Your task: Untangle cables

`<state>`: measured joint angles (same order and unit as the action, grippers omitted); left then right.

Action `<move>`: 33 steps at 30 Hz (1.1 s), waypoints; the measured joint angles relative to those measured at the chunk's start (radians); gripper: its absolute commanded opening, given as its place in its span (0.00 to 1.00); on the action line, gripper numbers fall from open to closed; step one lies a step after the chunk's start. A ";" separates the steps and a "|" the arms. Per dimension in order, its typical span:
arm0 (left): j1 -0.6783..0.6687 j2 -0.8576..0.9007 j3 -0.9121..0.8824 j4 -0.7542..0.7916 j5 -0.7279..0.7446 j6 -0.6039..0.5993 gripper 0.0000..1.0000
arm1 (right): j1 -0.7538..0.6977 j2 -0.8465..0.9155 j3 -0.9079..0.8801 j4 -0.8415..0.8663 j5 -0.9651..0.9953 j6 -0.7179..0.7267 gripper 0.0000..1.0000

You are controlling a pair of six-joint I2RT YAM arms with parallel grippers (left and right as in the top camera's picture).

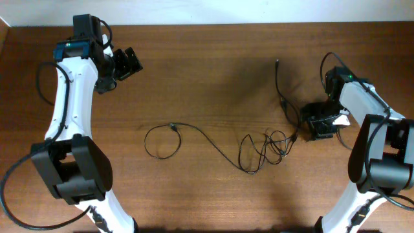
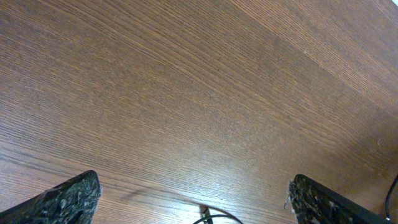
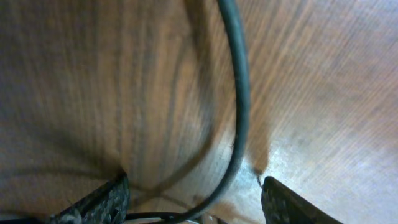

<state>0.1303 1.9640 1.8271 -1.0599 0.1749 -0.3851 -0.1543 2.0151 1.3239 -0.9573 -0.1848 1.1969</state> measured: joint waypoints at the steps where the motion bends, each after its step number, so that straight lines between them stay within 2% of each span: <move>1: 0.000 0.000 0.000 0.000 0.000 0.000 0.99 | 0.000 -0.006 -0.011 0.021 0.000 0.002 0.04; 5: 0.000 0.000 0.000 0.000 0.000 0.000 0.99 | 0.000 -0.023 -0.038 0.023 -0.012 -0.002 0.04; 9: 0.000 0.000 0.000 0.000 0.000 0.000 0.99 | -0.012 -0.020 -0.031 0.011 -0.159 -0.115 0.04; 14: 0.000 0.000 0.000 0.000 0.000 0.000 0.99 | -0.066 -0.015 0.108 -0.081 -0.341 -0.242 0.04; 19: 0.000 0.000 0.000 0.000 0.000 0.000 0.99 | -0.134 -0.015 0.329 -0.214 -0.419 -0.467 0.04; 23: 0.000 0.000 0.000 0.000 0.000 0.000 0.99 | -0.189 -0.015 0.391 -0.214 -0.380 -0.578 0.04; 27: 0.000 0.000 0.000 0.000 0.000 0.000 0.99 | -0.279 -0.015 0.391 -0.225 -0.171 -0.618 0.05; 29: 0.000 0.000 0.000 0.000 0.000 0.000 0.99 | -0.315 -0.015 0.391 -0.230 -0.054 -0.626 0.17; 30: 0.000 0.000 0.000 0.000 0.000 0.000 0.99 | -0.330 -0.015 0.391 -0.231 0.000 -0.630 0.29; 31: 0.000 0.000 0.000 0.000 0.000 0.000 0.99 | -0.343 -0.015 0.391 -0.232 0.042 -0.631 0.55; 32: 0.000 0.000 0.000 0.000 0.000 0.000 0.99 | -0.355 -0.015 0.391 -0.232 0.085 -0.636 0.93; 33: 0.000 0.000 0.000 0.000 0.000 0.000 0.99 | -0.365 -0.015 0.391 -0.233 0.119 -0.632 0.99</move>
<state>0.1303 1.9640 1.8271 -1.0595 0.1745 -0.3851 -0.5198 1.9999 1.7153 -1.1900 -0.0654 0.5644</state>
